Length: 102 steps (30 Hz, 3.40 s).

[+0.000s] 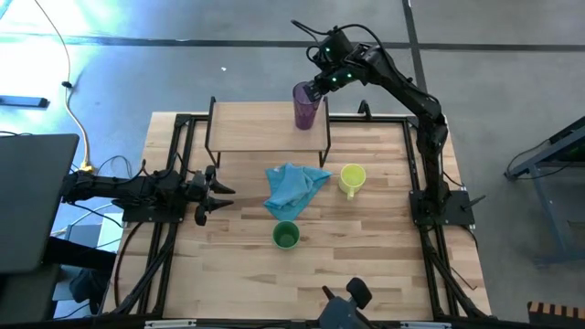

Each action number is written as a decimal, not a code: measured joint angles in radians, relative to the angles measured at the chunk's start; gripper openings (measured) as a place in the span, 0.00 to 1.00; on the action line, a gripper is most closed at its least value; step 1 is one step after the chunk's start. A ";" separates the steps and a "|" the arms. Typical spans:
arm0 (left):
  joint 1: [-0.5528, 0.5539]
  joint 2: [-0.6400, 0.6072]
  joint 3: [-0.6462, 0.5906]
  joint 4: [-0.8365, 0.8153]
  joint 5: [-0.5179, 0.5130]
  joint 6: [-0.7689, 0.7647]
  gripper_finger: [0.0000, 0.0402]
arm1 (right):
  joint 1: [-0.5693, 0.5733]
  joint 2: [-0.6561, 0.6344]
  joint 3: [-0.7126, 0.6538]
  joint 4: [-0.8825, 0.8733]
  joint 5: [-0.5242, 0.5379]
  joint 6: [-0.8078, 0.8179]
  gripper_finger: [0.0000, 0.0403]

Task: Stack small to large cups/mugs on shelf
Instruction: Put the violet cup on the shelf, then put the green cup on the shelf

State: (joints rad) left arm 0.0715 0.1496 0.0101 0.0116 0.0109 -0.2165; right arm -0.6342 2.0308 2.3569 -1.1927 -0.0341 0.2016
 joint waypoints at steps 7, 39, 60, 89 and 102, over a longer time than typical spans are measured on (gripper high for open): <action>0.000 0.000 0.000 0.000 0.000 0.000 0.39 | 0.000 0.000 0.000 0.000 -0.005 0.000 0.00; 0.000 0.000 0.000 0.000 0.000 -0.001 0.39 | 0.000 0.003 -0.002 -0.032 -0.049 0.001 0.15; 0.000 0.000 0.000 0.000 0.000 -0.001 0.39 | 0.014 0.003 -0.002 -0.017 -0.054 -0.022 0.19; 0.000 0.001 0.000 0.000 0.001 -0.002 0.39 | 0.020 -0.024 -0.002 0.005 -0.098 -0.019 0.37; 0.000 0.025 0.000 0.000 0.001 -0.002 0.39 | 0.020 -0.090 -0.001 0.006 -0.094 -0.019 0.37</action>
State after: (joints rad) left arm 0.0711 0.1745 0.0097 0.0116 0.0116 -0.2184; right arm -0.6140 1.9411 2.3562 -1.1866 -0.1284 0.1829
